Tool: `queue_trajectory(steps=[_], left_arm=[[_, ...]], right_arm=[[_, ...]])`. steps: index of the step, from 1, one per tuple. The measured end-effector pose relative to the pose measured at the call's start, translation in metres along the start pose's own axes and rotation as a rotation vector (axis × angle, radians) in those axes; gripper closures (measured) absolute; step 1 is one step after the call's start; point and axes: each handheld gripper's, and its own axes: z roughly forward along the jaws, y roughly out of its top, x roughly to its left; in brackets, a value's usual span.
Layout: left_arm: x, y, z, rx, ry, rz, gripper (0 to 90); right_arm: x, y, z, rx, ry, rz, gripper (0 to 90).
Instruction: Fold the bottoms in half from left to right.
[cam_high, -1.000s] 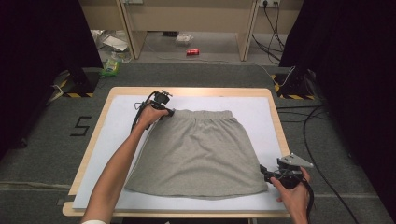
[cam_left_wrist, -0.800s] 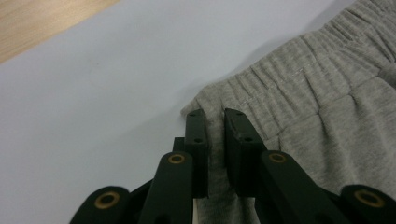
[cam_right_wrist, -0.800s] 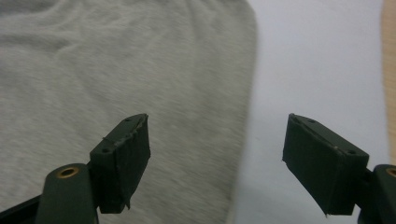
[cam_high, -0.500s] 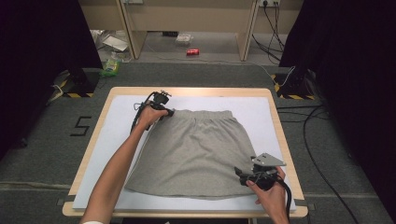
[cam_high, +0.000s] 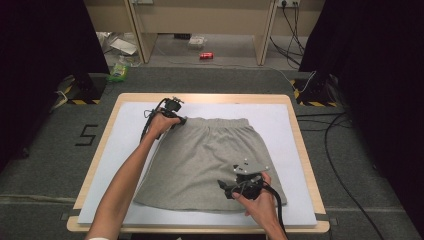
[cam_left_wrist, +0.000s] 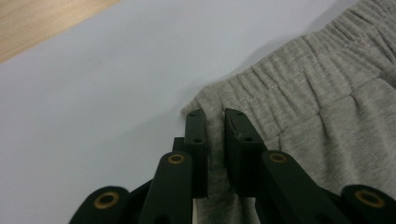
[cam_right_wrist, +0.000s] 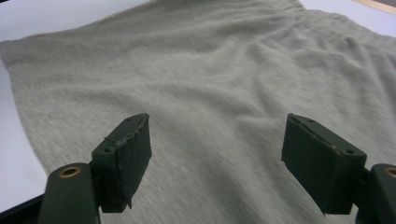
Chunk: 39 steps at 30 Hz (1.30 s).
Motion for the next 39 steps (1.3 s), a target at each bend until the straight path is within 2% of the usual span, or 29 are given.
queue_trajectory(steps=[4,6,8,12,15,16,17,18,22,26,34,39], left_arm=[[-0.001,0.001,0.000,0.006,0.010,0.011,79.3],[-0.001,0.001,0.000,0.007,0.009,0.010,79.1],[-0.001,0.001,0.000,0.006,0.009,0.009,79.2],[-0.001,0.001,0.000,0.006,0.010,0.010,79.2],[-0.002,0.001,0.000,0.005,0.014,0.011,79.1],[-0.003,0.001,0.000,0.007,0.017,0.016,79.1],[-0.003,0.001,0.000,0.007,0.017,0.016,79.1],[-0.003,0.001,0.000,0.007,0.017,0.015,79.1],[-0.003,0.001,0.000,0.007,0.017,0.016,79.1],[-0.003,0.001,0.000,0.004,0.017,0.016,79.1],[-0.002,0.001,0.000,0.004,0.014,0.015,79.0],[-0.002,0.001,0.000,0.006,0.014,0.018,79.0]], right_arm=[[0.008,0.005,0.007,0.005,0.024,-0.006,24.6],[0.018,0.011,0.017,0.013,0.048,-0.028,24.6],[0.021,0.012,0.019,0.015,0.054,-0.035,24.6],[0.040,0.023,0.034,0.021,0.099,-0.079,24.8],[0.048,0.026,0.041,0.021,0.127,-0.084,25.0],[0.056,0.030,0.048,0.028,0.148,-0.099,25.0],[0.056,0.030,0.048,0.028,0.148,-0.099,25.0],[0.063,0.032,0.055,0.036,0.165,-0.112,25.0],[0.077,0.037,0.066,0.045,0.193,-0.143,25.2],[0.088,0.042,0.074,0.047,0.226,-0.143,25.5],[0.101,0.050,0.085,0.040,0.238,-0.146,25.8],[0.110,0.051,0.093,0.049,0.252,-0.125,26.4]])
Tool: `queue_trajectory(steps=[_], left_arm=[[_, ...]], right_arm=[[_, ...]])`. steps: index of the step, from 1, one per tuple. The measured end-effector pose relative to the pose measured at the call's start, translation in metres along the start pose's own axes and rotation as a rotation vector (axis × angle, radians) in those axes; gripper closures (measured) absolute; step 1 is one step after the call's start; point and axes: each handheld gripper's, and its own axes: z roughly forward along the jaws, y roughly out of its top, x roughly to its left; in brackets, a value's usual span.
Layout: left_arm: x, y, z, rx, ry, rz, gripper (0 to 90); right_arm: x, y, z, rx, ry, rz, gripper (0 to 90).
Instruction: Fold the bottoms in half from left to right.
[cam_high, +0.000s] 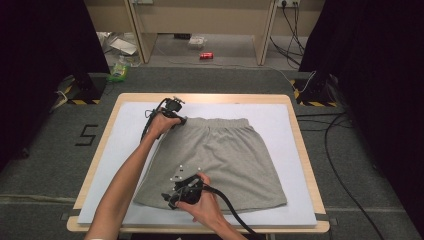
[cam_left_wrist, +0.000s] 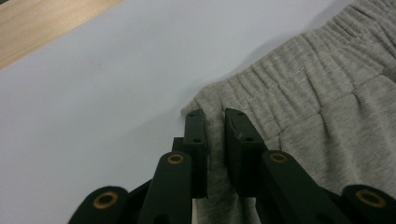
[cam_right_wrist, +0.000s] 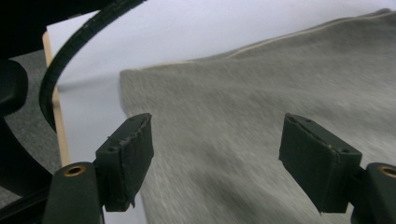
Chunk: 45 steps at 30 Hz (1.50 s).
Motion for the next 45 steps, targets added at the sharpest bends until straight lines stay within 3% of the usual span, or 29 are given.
queue_trajectory(steps=[17,24,34,37,42,43,45], left_arm=[[0.000,0.000,0.000,0.001,-0.001,0.011,78.9],[0.000,0.000,0.000,0.004,0.001,0.016,78.9],[0.000,0.000,0.000,0.003,0.000,0.023,78.9],[0.000,0.000,0.000,0.001,-0.002,0.024,78.8],[0.002,-0.001,0.000,-0.004,-0.015,0.030,78.6],[0.002,-0.001,0.000,-0.004,-0.016,0.033,78.7],[0.003,-0.001,0.000,-0.002,-0.023,0.031,78.6]], right_arm=[[0.041,0.019,0.045,0.000,0.076,-0.090,34.2],[0.050,0.021,0.065,-0.001,0.091,-0.093,38.4],[0.061,0.023,0.082,0.024,0.054,-0.105,42.5],[0.061,0.024,0.087,0.031,0.018,-0.141,45.8],[0.061,0.020,0.088,0.062,0.016,-0.149,47.4],[0.061,0.018,0.088,0.054,0.026,-0.128,48.4],[0.061,0.017,0.088,0.049,0.033,-0.149,51.8]])
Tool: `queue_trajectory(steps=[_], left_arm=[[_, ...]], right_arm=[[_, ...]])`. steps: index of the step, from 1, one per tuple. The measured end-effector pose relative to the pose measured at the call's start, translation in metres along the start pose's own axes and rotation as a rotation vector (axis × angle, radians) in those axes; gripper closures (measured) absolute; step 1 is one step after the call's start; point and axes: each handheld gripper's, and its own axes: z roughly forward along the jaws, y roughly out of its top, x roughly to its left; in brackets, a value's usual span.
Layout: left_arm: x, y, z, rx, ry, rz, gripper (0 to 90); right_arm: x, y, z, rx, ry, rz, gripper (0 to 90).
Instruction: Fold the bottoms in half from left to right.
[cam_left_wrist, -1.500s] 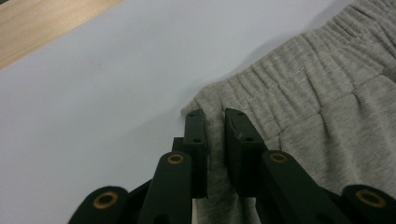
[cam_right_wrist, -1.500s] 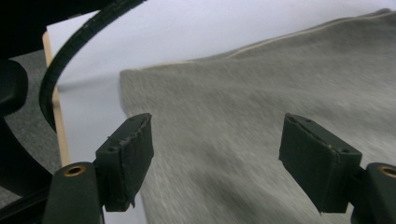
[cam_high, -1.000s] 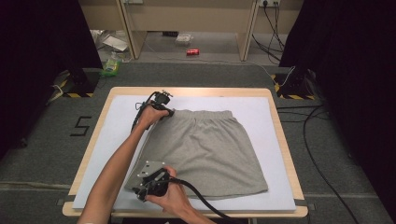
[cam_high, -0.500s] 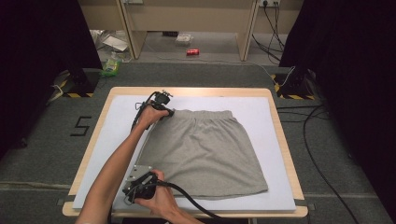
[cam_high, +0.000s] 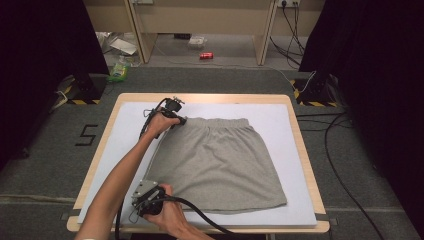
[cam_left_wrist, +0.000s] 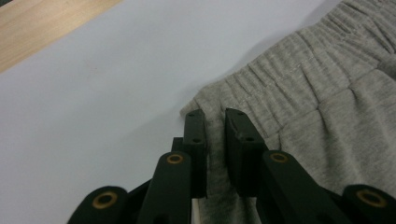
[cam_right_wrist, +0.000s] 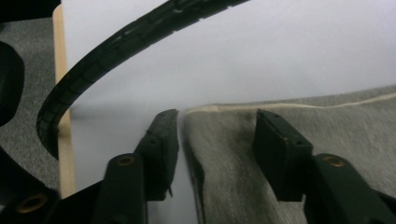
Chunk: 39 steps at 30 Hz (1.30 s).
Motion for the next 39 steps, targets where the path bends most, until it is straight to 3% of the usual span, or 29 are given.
queue_trajectory(steps=[3,6,9,10,16,17,24,39], left_arm=[[0.000,0.000,0.000,0.000,-0.002,0.002,78.6],[0.000,0.000,0.000,0.001,-0.003,0.003,78.6],[0.001,0.000,0.000,-0.001,-0.007,0.001,78.6],[0.001,0.000,0.000,-0.003,-0.010,-0.003,78.6],[0.004,-0.002,0.000,-0.015,-0.028,-0.015,78.5],[0.004,-0.003,0.000,-0.016,-0.028,-0.016,78.6],[0.004,-0.002,0.000,-0.016,-0.029,-0.013,78.6],[0.001,0.001,0.000,0.003,-0.007,0.021,79.0]], right_arm=[[0.000,0.000,0.000,-0.001,0.007,-0.012,53.8],[-0.003,0.000,0.000,0.003,0.030,0.023,56.7],[-0.002,0.000,-0.001,0.002,0.027,0.026,61.4],[-0.002,-0.001,-0.001,-0.004,0.026,0.013,67.1],[-0.004,-0.001,-0.001,-0.013,0.036,0.018,80.4],[-0.005,-0.001,-0.002,-0.015,0.047,0.043,84.1],[-0.009,-0.004,-0.007,-0.040,0.048,0.030,85.7],[-0.017,-0.007,-0.020,-0.092,0.067,0.060,85.8]])
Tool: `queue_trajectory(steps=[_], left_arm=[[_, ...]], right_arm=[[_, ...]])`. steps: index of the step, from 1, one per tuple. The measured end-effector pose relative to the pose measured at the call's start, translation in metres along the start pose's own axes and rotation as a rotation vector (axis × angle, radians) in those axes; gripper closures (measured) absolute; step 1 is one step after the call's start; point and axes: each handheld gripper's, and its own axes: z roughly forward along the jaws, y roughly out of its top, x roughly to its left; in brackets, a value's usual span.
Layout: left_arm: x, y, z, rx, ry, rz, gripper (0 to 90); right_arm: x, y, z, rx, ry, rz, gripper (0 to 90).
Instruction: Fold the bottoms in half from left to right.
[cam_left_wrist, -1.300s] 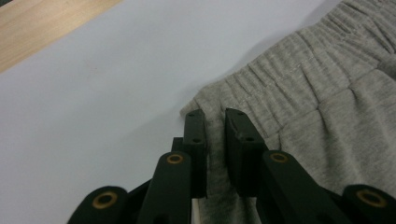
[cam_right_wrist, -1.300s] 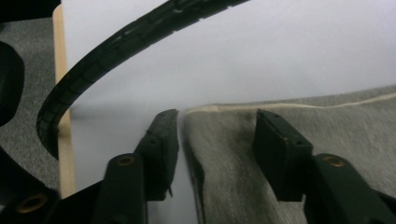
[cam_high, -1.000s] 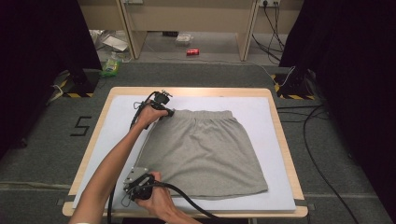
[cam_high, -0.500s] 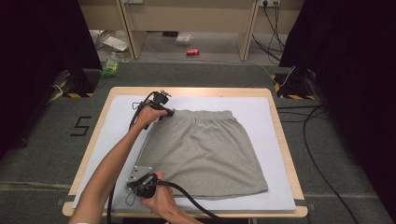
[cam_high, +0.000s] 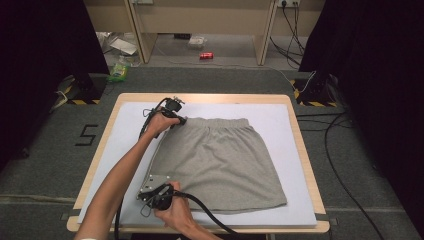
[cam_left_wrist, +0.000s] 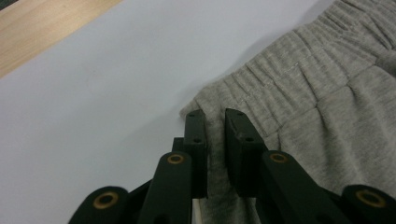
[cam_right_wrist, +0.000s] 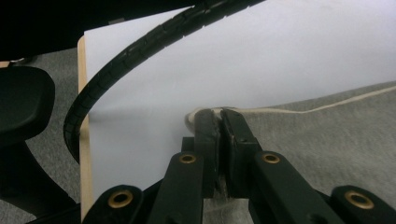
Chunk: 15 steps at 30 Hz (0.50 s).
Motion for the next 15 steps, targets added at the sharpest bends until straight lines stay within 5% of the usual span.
queue_trajectory(steps=[15], left_arm=[[-0.002,0.007,-0.006,0.022,0.013,0.010,83.5]], right_arm=[[-0.007,0.007,-0.026,-0.062,-0.024,0.004,86.0]])
